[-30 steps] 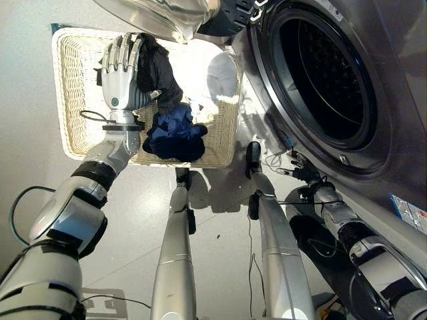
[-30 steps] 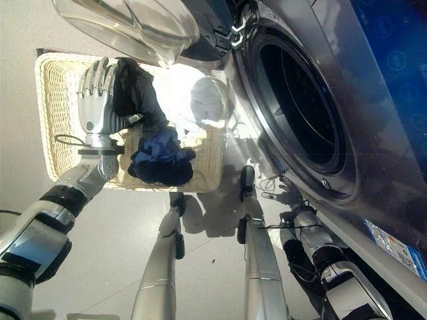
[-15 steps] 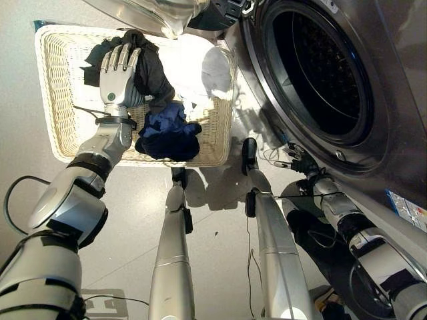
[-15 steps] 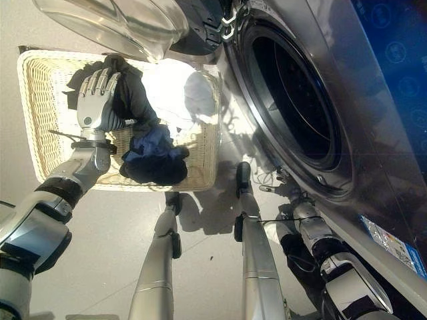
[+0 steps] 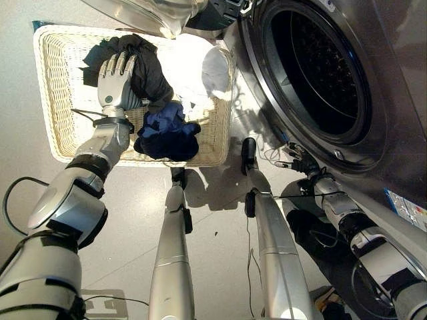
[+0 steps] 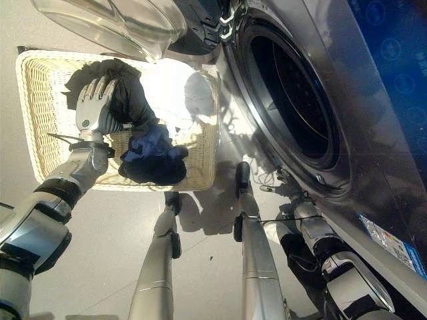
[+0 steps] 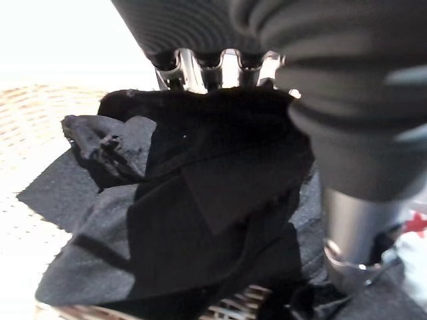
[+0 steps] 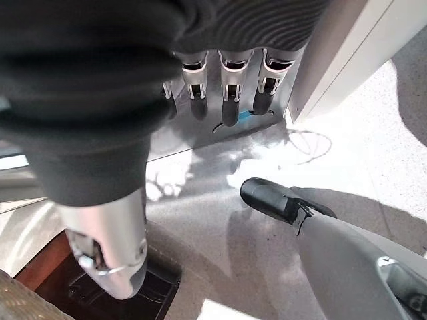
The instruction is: Put the clothes into the washing machine.
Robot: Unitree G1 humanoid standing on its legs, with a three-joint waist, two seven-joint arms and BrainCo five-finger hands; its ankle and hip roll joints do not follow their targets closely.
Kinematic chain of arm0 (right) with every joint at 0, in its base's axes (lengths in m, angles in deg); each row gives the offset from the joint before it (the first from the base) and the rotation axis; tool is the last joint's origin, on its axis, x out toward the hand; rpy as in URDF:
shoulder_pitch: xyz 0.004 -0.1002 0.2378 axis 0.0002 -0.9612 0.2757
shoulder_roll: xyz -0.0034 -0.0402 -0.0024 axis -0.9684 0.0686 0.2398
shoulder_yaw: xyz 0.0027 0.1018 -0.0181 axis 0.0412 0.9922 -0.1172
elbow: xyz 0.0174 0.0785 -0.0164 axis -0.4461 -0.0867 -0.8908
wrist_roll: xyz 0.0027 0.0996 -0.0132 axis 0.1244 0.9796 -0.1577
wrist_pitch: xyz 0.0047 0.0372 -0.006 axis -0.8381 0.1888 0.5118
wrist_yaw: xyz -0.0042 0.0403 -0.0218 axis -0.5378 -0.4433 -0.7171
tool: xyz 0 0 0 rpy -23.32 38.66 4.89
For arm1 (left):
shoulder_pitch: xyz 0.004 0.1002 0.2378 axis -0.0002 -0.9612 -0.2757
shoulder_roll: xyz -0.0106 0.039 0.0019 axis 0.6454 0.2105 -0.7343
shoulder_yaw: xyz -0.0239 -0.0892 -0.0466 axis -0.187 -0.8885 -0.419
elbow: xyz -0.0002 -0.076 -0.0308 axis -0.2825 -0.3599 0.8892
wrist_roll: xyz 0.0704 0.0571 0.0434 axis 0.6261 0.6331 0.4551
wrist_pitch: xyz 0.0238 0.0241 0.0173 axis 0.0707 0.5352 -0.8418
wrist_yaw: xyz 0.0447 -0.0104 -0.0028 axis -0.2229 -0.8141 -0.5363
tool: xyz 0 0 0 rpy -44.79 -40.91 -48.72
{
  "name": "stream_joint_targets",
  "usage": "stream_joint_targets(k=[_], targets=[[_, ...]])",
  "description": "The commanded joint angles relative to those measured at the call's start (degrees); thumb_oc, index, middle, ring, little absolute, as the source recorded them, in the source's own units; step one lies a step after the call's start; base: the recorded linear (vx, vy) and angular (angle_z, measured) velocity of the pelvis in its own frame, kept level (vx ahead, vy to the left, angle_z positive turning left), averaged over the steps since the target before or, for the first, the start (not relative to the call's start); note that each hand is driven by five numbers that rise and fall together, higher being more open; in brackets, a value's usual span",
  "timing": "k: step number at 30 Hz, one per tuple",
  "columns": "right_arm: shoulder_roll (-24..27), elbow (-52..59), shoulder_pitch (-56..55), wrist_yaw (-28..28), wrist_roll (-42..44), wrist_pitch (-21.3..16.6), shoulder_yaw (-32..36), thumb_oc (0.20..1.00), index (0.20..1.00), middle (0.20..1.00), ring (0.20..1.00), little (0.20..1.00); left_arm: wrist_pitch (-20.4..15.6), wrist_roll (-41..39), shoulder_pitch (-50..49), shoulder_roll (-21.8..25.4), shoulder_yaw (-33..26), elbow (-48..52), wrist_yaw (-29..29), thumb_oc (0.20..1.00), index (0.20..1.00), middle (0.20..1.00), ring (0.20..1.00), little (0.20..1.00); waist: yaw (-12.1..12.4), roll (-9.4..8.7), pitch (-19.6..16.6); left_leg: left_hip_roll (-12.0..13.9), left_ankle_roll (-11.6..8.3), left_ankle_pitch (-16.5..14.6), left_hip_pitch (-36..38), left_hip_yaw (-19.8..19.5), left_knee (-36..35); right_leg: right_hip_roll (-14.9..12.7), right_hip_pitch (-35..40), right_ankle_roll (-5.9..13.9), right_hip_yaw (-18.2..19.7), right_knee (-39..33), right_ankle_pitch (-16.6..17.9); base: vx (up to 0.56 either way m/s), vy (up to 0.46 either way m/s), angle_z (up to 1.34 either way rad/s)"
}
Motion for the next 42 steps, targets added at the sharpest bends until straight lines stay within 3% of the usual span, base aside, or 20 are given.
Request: stream_joint_targets(k=[1, 7, 9, 10, 12, 13, 14, 39, 41, 42], targets=[[1.25, 1.46, -0.98, -0.18, 2.2, -0.37, -1.12, 1.0, 1.0, 1.0, 1.0, 1.0, 1.16, -2.61, -0.55, 1.09, -2.99, -1.62, 0.89, 1.0, 1.0, 1.0, 1.0, 1.0, 1.36, -1.39, -1.63, -4.86, 3.62, 1.15, -2.7, 3.16, 2.26, 4.92, 1.85, 4.67, -1.39, -0.53, -0.1, 0.0, 0.0, 0.0], [1.2, 1.12, -0.66, -0.37, 2.27, -0.94, -1.29, 1.0, 1.0, 1.0, 1.0, 1.0, 1.87, -2.83, -0.34, 0.67, -2.74, -1.97, 2.66, 1.0, 1.0, 1.0, 1.0, 1.0, 1.25, -1.26, -1.63, -4.94, 3.65, 1.4, -2.35, 3.27, 2.04, 4.98, 2.08, 4.76, -1.29, -0.7, 0.16, 0.0, 0.0, 0.0], [1.18, 1.5, -0.48, -0.3, 2.33, -0.86, -1.39, 1.0, 1.0, 1.0, 1.0, 1.0, 2.45, -2.78, -0.42, 0.44, -2.68, -1.93, 3.23, 0.89, 0.89, 0.89, 0.89, 0.89, 1.21, -1.3, -1.63, -4.94, 3.64, 1.45, -2.31, 3.24, 2.0, 5.02, 2.11, 4.76, -1.22, -0.75, 0.24, 0.0, 0.0, 0.0], [1.22, 1.71, -0.34, -0.31, 2.48, -0.76, -1.49, 1.0, 1.0, 1.0, 1.0, 1.0, 2.6, -2.84, -0.38, 0.44, -2.56, -2.01, 3.52, 0.595, 0.595, 0.595, 0.595, 0.595, 1.18, -1.33, -1.63, -4.9, 3.62, 1.51, -2.18, 3.3, 1.87, 5.03, 2.16, 4.79, -1.23, -0.81, 0.34, 0.0, 0.0, 0.0], [1.26, 1.7, -0.19, -0.37, 2.59, -0.95, -1.62, 1.0, 1.0, 1.0, 1.0, 1.0, 2.5, -2.89, -0.24, 0.46, -2.38, -2.38, 3.85, 0.511, 0.511, 0.511, 0.511, 0.511, 1.16, -1.36, -1.63, -4.87, 3.6, 1.62, -1.98, 3.4, 1.59, 5.04, 2.35, 4.79, -1.26, -1.05, 0.39, 0.0, 0.0, 0.0], [1.37, 1.74, -0.02, -0.45, 2.78, -1.02, -1.69, 1.0, 1.0, 1.0, 1.0, 1.0, 2.41, -3.04, -0.14, 0.45, -2.28, -2.52, 3.99, 0.398, 0.398, 0.398, 0.398, 0.398, 1.14, -1.38, -1.63, -4.88, 3.56, 1.7, -1.96, 3.38, 1.43, 5.04, 2.37, 4.8, -1.24, -1.23, 0.48, 0.0, 0.0, 0.0], [1.34, 1.97, 0.17, -0.49, 2.81, -0.94, -1.69, 1.0, 1.0, 1.0, 1.0, 1.0, 2.44, -2.89, -0.09, 0.32, -2.18, -2.54, 4.25, 0.2, 0.2, 0.2, 0.2, 0.2, 1.15, -1.4, -1.63, -4.87, 3.56, 1.81, -1.87, 3.38, 1.26, 5.07, 2.39, 4.81, -1.23, -1.25, 0.54, 0.0, 0.0, 0.0], [2.24, 4.13, 0.42, -0.27, 3.78, -0.69, -2.23, 1.0, 1.0, 1.0, 1.0, 1.0, 3.47, -3.06, -1.66, 0.23, -2.46, -1.17, 4.46, 0.216, 0.216, 0.216, 0.216, 0.216, 1.02, -0.79, -1.63, -4.86, 3.55, 2.54, -0.97, 4.07, 0.03, 5.14, 3.03, 4.8, -1.33, -2.15, 0.9, 0.0, 0.0, 0.0], [2.28, 4.01, 0.65, -0.23, 3.85, -0.6, -2.44, 1.0, 1.0, 1.0, 1.0, 1.0, 3.31, -3.4, -1.55, 0.21, -2.39, -1.28, 3.67, 0.799, 0.799, 0.799, 0.799, 0.799, 1.02, -0.76, -1.63, -4.82, 3.54, 2.6, -1.05, 4.12, 0.09, 5.15, 2.97, 4.8, -1.31, -2.08, 0.88, 0.0, 0.0, 0.0], [2.25, 3.77, 0.72, -0.35, 3.8, -0.62, -2.37, 1.0, 1.0, 1.0, 1.0, 1.0, 3.16, -3.45, -1.54, 0.13, -2.43, -1.32, 3.06, 1.0, 1.0, 1.0, 1.0, 1.0, 1.02, -0.74, -1.63, -4.81, 3.53, 2.6, -1.04, 4.12, 0.08, 5.16, 2.98, 4.78, -1.28, -2.05, 0.85, 0.0, 0.0, 0.0]])
